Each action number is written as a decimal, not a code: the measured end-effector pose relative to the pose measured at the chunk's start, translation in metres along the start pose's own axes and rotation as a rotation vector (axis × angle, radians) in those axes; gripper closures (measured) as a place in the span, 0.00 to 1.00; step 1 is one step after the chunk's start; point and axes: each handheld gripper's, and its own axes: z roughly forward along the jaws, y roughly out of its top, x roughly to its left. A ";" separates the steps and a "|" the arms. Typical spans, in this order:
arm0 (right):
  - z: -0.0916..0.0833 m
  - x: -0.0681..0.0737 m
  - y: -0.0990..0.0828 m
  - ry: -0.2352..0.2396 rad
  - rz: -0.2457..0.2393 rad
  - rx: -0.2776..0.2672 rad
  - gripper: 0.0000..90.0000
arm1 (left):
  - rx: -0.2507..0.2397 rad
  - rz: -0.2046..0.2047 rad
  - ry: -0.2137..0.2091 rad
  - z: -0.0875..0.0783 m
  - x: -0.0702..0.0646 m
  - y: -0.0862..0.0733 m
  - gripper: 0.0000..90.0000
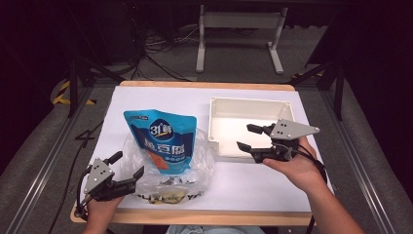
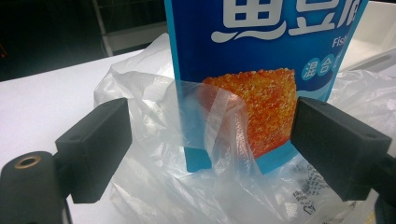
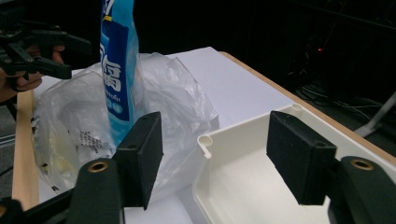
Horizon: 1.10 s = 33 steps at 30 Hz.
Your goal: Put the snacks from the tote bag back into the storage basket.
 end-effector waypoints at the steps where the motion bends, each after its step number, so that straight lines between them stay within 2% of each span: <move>1: 0.003 0.000 0.003 0.011 0.006 0.002 0.39 | 0.001 0.002 0.000 0.000 0.000 0.000 0.15; 4: 0.011 0.000 0.009 0.034 0.008 0.008 0.38 | 0.002 0.001 -0.001 0.001 0.000 0.000 0.15; 9: 0.025 0.003 0.018 0.067 -0.016 0.018 0.37 | 0.002 0.001 -0.004 0.001 0.000 0.000 0.15; 11: 0.032 0.005 0.021 0.079 -0.032 0.014 0.36 | 0.002 0.005 -0.007 0.000 0.000 0.000 0.15; 16: 0.044 0.010 0.031 0.109 -0.032 -0.013 0.35 | -0.005 -0.002 -0.009 -0.001 0.000 0.000 0.15; 19: 0.054 0.013 0.035 0.130 -0.043 -0.004 0.34 | -0.006 -0.001 -0.010 -0.001 0.000 0.000 0.15; 24: 0.074 0.020 0.038 0.167 -0.039 0.013 0.33 | -0.004 0.004 -0.014 0.000 0.001 0.000 0.15; 27: 0.086 0.026 0.037 0.179 -0.058 0.040 0.32 | -0.002 0.000 -0.018 -0.001 0.001 -0.001 0.16; 33: 0.101 0.032 0.041 0.198 -0.061 0.020 0.29 | -0.008 -0.002 -0.018 -0.001 0.002 -0.001 0.16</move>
